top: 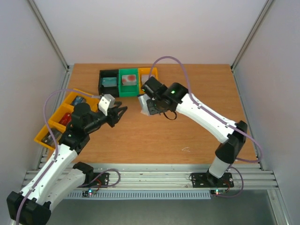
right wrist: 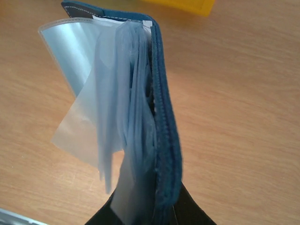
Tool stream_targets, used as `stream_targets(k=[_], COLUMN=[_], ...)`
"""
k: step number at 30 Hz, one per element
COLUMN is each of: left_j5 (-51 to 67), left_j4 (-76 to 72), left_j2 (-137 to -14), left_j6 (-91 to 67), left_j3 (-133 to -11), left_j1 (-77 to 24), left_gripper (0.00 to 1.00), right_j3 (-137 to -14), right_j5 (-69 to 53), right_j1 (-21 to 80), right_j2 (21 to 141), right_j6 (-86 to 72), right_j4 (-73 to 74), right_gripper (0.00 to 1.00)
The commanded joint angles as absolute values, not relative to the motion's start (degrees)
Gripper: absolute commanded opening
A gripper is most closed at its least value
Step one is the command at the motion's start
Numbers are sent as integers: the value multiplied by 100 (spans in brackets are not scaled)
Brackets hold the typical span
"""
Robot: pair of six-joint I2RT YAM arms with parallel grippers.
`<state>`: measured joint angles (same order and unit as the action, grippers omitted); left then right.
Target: Take the credit cards out of the card holder
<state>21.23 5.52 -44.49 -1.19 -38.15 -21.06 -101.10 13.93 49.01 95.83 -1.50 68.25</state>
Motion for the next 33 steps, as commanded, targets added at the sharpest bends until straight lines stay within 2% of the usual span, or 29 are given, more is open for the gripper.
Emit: stream_targets(k=[1, 5, 10, 13, 15, 17, 21, 26, 33], left_j5=[4944, 4930, 4655, 3879, 3176, 2963, 3801, 4624, 5376], left_j4=[-472, -276, 324, 419, 483, 673, 889, 342, -643], left_j2=[-4386, -4473, -4487, -4481, -4473, -4448, -4352, -4357, -4421], left_j6=[-474, -587, 436, 542, 282, -84, -320, -1038, -1525], left_j3=[-3597, -3537, -3563, -3569, -3589, -3695, -3796, -3807, -3918], left_j1=[-2307, -2518, -2610, -2610, -2596, -2509, -2388, -2304, -2250], left_gripper=[37, 29, 28, 28, 24, 20, 22, 23, 25], right_j3=[-10556, -10781, -10852, -10746, -10542, -10277, -9635, -9045, -8558], right_j5=[1136, 8, -948, -1184, -1529, -1817, -2180, -3271, -3785], right_j1=[5115, 5178, 5211, 5212, 5203, 5188, 5120, 5124, 5124], right_j2=[9823, 9991, 9992, 9838, 9649, 9378, 8761, 8225, 7918], right_j6=[-321, -418, -441, -241, 19, 365, 836, 1325, 1453], right_j4=[7106, 6696, 6320, 6125, 5854, 5583, 5116, 4332, 3555], right_gripper=[1, 1, 1, 1, 1, 1, 1, 1, 1])
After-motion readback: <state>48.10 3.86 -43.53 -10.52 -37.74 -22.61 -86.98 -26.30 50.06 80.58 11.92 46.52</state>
